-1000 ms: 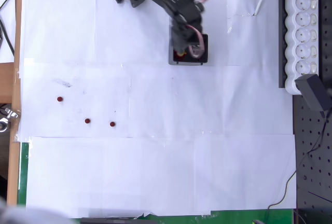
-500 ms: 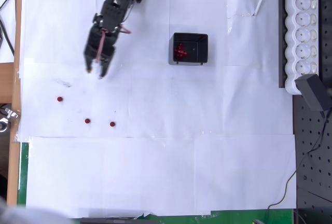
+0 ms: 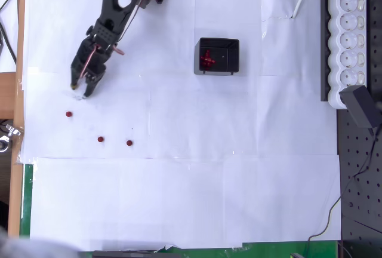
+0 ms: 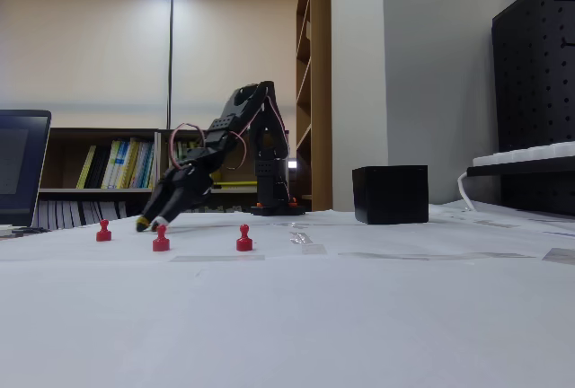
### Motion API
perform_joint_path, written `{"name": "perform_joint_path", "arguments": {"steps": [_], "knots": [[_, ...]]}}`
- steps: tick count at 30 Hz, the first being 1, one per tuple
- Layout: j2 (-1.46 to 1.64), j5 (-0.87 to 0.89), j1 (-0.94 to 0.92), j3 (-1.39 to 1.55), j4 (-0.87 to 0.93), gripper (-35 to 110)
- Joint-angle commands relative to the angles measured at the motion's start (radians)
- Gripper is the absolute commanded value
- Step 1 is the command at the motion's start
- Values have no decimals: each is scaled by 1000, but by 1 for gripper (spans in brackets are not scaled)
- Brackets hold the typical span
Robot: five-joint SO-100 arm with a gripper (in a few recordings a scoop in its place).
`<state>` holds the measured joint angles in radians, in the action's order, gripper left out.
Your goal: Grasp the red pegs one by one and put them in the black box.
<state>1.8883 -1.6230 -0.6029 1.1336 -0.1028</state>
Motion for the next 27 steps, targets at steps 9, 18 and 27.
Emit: {"name": "perform_joint_path", "arguments": {"steps": [9, 18, 27], "knots": [[140, 0, 11, 152, -6, 14], [187, -17, 48, 189, -84, 14], [230, -15, 69, 209, -173, 14]]}}
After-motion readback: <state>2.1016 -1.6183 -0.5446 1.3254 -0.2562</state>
